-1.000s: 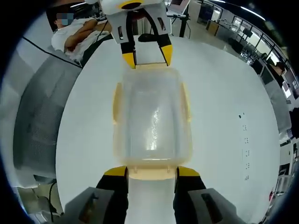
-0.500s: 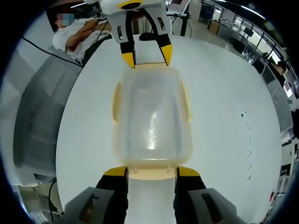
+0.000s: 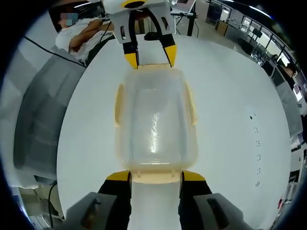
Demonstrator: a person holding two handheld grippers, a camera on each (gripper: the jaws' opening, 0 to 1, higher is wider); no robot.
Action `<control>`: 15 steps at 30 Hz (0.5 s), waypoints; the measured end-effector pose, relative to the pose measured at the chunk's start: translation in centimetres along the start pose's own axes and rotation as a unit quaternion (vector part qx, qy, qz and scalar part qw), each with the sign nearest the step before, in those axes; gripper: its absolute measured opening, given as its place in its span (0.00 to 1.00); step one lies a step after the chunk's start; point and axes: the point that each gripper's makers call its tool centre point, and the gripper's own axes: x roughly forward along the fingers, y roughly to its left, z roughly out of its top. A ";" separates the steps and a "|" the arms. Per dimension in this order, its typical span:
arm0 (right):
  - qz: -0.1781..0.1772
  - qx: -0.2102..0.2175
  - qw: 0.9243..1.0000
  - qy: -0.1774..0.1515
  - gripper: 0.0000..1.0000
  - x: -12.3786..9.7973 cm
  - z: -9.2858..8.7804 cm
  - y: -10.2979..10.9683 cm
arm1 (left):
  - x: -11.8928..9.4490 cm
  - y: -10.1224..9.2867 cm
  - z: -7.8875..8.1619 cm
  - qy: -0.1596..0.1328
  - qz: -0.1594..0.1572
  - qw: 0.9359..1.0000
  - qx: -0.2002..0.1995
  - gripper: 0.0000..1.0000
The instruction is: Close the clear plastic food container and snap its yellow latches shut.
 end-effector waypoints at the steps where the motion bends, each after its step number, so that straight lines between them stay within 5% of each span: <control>1: 0.000 -0.001 1.000 -0.001 0.36 0.0 0.0 0.0 | 0.0 0.0 0.0 -0.001 -0.001 1.000 0.000 0.35; 12: -0.005 0.042 0.999 -0.015 0.39 -0.4 -0.3 -0.2 | -0.3 -0.3 -1.1 0.007 0.003 1.000 0.004 0.44; 15: -0.005 0.055 0.998 -0.024 0.46 -0.8 -0.3 -0.3 | -0.7 -0.2 -0.9 -0.008 0.000 0.999 -0.040 0.44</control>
